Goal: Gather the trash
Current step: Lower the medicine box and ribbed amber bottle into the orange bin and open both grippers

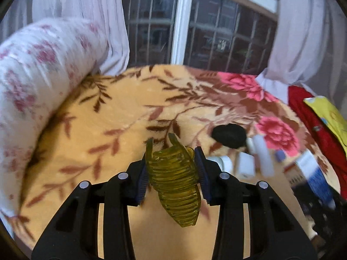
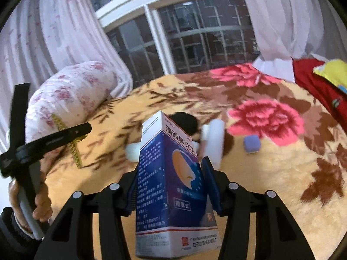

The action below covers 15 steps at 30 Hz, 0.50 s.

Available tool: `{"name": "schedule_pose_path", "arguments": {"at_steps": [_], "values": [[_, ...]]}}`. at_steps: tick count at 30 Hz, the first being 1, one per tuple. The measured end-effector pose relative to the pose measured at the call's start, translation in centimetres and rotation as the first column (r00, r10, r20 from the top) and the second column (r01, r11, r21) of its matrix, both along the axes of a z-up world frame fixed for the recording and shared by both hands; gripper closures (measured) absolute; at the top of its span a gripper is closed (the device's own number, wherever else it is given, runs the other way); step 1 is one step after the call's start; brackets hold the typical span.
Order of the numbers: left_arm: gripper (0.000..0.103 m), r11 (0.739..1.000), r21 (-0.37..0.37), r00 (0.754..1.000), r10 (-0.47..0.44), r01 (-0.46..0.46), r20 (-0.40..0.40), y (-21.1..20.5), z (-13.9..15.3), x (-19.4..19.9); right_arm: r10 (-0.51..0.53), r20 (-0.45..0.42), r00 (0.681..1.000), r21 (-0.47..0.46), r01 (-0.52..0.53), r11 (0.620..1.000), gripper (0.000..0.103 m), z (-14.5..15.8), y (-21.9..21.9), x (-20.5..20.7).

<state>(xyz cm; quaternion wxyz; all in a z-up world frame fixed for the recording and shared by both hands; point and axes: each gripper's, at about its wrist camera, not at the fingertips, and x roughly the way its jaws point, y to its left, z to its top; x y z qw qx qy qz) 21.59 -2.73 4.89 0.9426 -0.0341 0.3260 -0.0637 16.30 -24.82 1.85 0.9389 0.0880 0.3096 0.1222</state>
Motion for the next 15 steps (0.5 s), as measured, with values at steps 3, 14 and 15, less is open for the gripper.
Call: {"name": "schedule_pose_path", "arguments": {"at_steps": [3,14,15], "values": [[0.064,1.0,0.019,0.999,-0.024,0.023,0.036,0.3,0.8,-4.3,0.032,0.017,0.999,-0.013,-0.032,0.999,0.052,1.0,1.5,-2.3],[0.064,0.993,0.082,0.996,-0.086,0.084,0.021,1.5,-3.2,-18.5,0.098,0.033,0.995,-0.055,-0.096,0.994,0.052,1.4,4.3,-14.3],[0.064,0.993,0.067,0.996,-0.094,0.094,-0.001,1.7,-4.0,-19.2,0.102,0.026,0.994,-0.057,-0.101,0.993,0.052,0.9,4.5,-15.6]]}}
